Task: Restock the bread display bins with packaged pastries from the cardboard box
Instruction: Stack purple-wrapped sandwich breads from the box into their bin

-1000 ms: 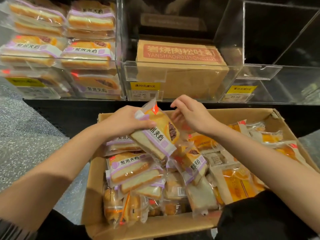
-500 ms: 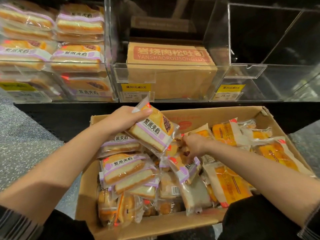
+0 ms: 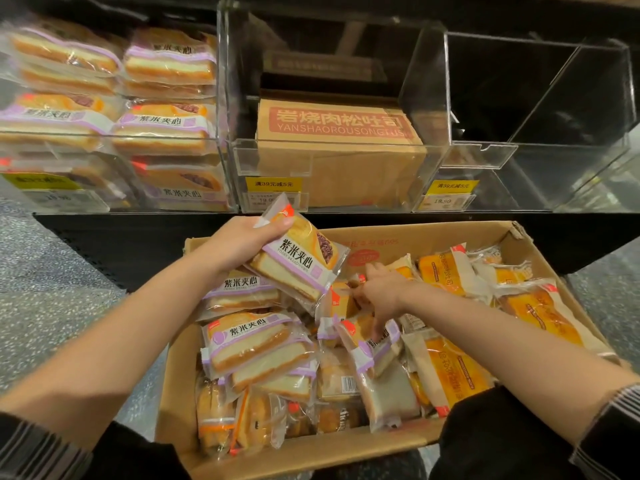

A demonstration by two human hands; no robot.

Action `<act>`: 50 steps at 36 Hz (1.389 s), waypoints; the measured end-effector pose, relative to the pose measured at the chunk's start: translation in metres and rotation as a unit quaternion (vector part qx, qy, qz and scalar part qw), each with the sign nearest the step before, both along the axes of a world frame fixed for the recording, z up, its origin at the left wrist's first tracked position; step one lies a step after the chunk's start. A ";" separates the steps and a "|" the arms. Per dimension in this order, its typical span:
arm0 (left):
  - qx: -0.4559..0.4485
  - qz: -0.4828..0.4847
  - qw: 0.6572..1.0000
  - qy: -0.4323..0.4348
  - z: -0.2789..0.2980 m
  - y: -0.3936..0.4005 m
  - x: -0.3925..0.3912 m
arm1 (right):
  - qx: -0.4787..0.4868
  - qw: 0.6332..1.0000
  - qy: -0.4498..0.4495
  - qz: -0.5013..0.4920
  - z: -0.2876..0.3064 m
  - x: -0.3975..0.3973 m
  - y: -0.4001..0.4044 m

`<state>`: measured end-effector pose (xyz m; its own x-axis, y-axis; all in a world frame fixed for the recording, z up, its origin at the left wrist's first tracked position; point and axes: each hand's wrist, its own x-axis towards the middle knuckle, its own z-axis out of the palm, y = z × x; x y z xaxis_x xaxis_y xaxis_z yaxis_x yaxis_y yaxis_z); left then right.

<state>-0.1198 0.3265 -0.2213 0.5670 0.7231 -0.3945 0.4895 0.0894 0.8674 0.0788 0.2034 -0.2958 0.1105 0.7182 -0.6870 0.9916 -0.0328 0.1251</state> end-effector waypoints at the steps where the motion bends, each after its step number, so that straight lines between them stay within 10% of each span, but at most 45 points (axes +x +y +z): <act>1: -0.005 0.007 1.000 -0.003 0.000 0.000 0.000 | 0.007 1.000 -0.005 0.024 0.001 0.000 0.001; 17: 0.004 0.123 0.987 -0.103 0.027 0.026 -0.034 | 0.227 0.948 0.212 -0.065 0.049 -0.005 0.015; 32: -0.030 0.391 0.819 -0.418 0.076 0.084 -0.137 | 0.457 0.801 0.384 -0.045 0.161 -0.095 0.113; 40: 0.018 0.498 0.772 -0.394 0.078 0.097 -0.170 | 0.554 0.798 0.235 0.000 0.203 -0.132 0.202; 46: 0.075 0.510 0.771 -0.374 0.079 0.096 -0.178 | 0.515 0.850 -0.075 0.081 0.192 -0.140 0.241; 50: 0.149 0.526 0.767 -0.336 0.079 0.098 -0.182 | 0.568 0.823 0.029 0.020 0.173 -0.163 0.239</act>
<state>-0.3022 0.4245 -0.1419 -0.3887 0.9214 0.0032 -0.2834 -0.1228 0.9511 -0.0845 0.4429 -0.1229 0.0622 0.9029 0.4254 0.9979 -0.0634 -0.0114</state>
